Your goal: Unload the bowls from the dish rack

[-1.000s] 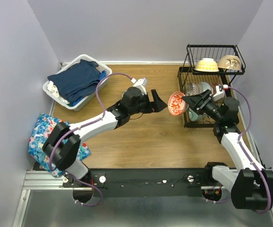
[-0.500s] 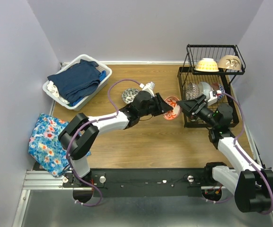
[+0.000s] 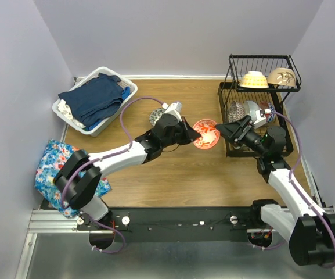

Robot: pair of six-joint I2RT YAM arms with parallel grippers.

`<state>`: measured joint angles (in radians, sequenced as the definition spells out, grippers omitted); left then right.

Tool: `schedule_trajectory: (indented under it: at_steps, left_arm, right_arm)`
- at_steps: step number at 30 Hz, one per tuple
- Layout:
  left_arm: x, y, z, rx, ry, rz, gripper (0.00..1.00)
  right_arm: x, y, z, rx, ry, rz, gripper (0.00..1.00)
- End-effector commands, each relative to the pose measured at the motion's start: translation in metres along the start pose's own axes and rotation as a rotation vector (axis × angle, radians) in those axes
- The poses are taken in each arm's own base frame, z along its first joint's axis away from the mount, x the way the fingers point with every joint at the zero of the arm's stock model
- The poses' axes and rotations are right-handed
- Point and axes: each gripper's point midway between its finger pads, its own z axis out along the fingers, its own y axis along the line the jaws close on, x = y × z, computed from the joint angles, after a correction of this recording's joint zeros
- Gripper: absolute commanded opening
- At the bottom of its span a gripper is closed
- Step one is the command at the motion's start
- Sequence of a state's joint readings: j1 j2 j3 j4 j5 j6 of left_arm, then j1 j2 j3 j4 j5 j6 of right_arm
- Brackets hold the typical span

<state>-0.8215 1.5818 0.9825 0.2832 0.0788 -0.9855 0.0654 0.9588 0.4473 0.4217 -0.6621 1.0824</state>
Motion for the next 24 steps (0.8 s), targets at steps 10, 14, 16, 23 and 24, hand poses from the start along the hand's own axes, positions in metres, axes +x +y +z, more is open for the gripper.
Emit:
schedule_trajectory:
  at_steps: [10, 14, 16, 23, 24]
  left_arm:
    - [-0.082, 0.079, -0.109, -0.431, -0.058, 0.378, 0.00]
    - [-0.108, 0.107, -0.115, -0.505, -0.047, 0.388, 0.00]
    - [-0.121, 0.118, -0.112, -0.538, -0.042, 0.381, 0.00]
    - [-0.151, 0.144, -0.077, -0.588, -0.042, 0.302, 0.02]
    - [-0.149, 0.154, -0.066, -0.598, -0.024, 0.289, 0.03]
  right_arm:
    - [-0.004, -0.035, -0.039, 0.394, 0.097, -0.345, 1.00]
    - [-0.008, -0.034, -0.048, 0.418, 0.073, -0.392, 1.00]
    - [-0.011, -0.026, -0.051, 0.406, 0.054, -0.408, 1.00]
    - [0.010, -0.035, -0.050, 0.363, 0.112, -0.363, 1.00]
    - [0.014, -0.034, -0.049, 0.346, 0.117, -0.351, 1.00]
